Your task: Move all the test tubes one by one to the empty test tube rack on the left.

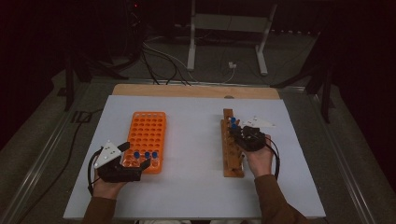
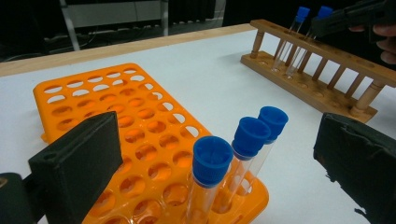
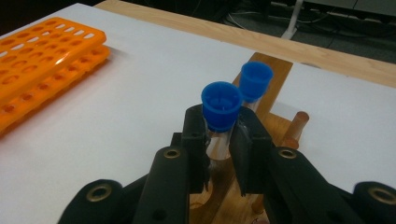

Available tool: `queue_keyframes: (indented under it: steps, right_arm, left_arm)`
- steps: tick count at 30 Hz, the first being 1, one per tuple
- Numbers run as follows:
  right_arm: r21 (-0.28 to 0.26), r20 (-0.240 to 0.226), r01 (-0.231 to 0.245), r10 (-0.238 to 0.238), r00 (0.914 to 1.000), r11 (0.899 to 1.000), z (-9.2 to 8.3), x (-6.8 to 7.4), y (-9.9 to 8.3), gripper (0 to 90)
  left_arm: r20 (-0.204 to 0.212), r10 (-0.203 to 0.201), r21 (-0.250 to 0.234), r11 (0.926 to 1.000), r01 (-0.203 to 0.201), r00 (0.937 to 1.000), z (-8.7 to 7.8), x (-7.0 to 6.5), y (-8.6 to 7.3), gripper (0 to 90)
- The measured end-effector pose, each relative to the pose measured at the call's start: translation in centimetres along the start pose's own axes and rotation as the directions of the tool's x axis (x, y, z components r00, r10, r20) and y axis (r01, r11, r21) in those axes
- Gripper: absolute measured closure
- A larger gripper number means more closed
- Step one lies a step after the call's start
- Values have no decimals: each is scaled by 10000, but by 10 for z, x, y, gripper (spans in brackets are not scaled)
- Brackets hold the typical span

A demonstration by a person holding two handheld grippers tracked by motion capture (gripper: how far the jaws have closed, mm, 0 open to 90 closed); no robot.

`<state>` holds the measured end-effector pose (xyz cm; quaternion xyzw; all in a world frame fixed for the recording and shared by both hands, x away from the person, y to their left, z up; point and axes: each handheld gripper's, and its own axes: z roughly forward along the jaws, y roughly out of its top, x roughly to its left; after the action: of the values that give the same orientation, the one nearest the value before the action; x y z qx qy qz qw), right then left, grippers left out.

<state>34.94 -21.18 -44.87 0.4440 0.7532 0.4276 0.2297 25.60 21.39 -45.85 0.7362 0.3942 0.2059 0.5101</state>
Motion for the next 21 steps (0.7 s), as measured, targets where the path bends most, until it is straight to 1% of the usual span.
queue_keyframes:
  steps: [13,21]
  right_arm:
    - [-277,90,131,-128,9999,9995,-13,0,10,772]
    - [-537,80,267,-264,9996,9982,-25,2,21,772]
  left_arm:
    - [2,4,43,10000,-4,10000,1,-1,0,15]
    - [27,10,57,10000,-10,10000,1,-1,0,15]
